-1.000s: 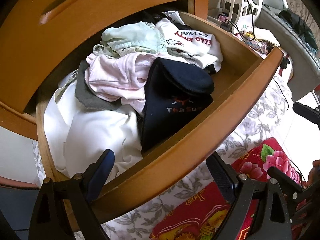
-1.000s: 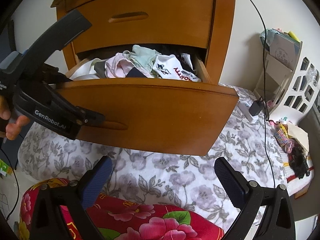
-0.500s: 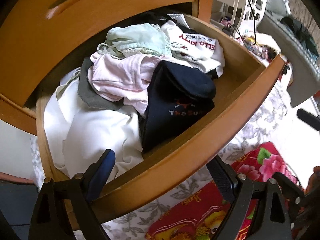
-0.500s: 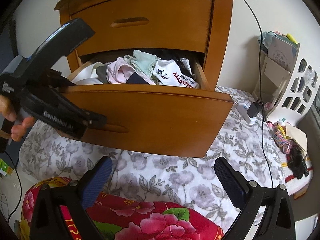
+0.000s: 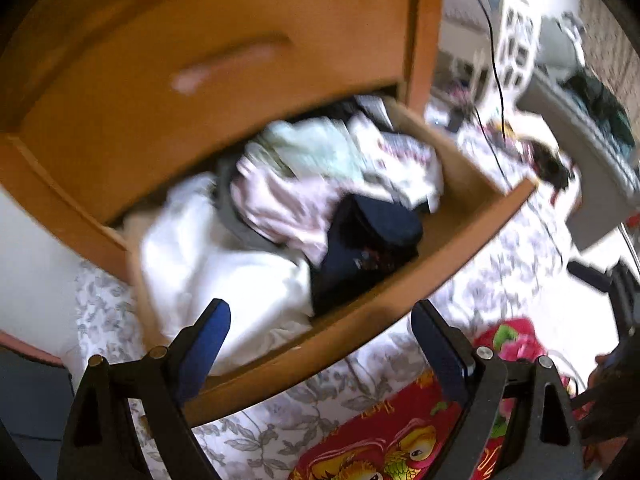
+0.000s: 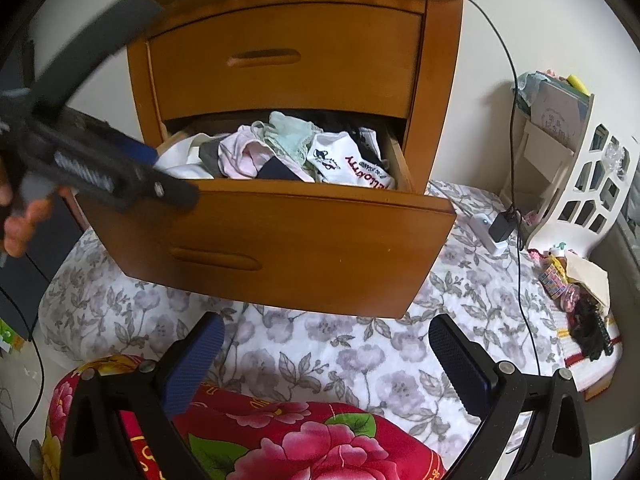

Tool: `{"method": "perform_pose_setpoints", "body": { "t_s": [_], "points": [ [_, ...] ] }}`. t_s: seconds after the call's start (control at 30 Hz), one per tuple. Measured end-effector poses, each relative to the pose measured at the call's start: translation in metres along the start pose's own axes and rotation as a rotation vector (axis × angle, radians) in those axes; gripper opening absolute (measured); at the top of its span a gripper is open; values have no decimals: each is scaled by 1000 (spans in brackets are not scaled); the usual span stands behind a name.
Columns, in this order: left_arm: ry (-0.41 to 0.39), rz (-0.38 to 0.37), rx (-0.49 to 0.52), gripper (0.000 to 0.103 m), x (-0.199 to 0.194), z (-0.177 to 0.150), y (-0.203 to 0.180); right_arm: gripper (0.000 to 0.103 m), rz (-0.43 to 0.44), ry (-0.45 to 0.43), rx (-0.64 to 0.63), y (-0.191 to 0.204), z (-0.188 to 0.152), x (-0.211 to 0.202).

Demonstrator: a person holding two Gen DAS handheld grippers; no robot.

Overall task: Take underwear out of drawer
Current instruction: 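Pull the lower drawer further out with the left tool, then withdraw the left tool while moving the right tool toward the open drawer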

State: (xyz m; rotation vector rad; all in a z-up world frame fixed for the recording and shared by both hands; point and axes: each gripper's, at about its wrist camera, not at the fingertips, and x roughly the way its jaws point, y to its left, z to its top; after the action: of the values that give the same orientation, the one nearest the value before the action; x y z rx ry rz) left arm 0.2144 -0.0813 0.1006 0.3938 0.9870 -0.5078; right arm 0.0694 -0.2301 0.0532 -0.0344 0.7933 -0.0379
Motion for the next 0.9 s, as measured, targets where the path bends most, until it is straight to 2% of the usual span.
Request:
{"method": "perform_pose_setpoints", "body": {
  "t_s": [0.2, 0.3, 0.37, 0.53, 0.7, 0.8, 0.9],
  "points": [
    [-234, 39, -133, 92, -72, -9, 12, 103, -2, -28, -6, 5, 1, -15],
    [-363, 71, -230, 92, -104, -22, 17, 103, -2, -42, -11, 7, 1, -22],
    [-414, 79, -304, 92, -117, -29, 25, 103, -3, -52, -12, 7, 0, -27],
    [-470, 174, -417, 93, -129, -42, 37, 103, -10, -70, -2, 7, 0, -36],
    [-588, 223, -538, 100, -130, -62, 39, 103, -7, -112, 11, 9, 5, -42],
    [-611, 293, -546, 100, -121, -70, 35, 103, -36, -149, 23, 7, 7, -43],
    [-601, 318, -542, 100, -114, -75, 33, 103, -32, -183, 67, 0, 11, -41]
  ]
}}
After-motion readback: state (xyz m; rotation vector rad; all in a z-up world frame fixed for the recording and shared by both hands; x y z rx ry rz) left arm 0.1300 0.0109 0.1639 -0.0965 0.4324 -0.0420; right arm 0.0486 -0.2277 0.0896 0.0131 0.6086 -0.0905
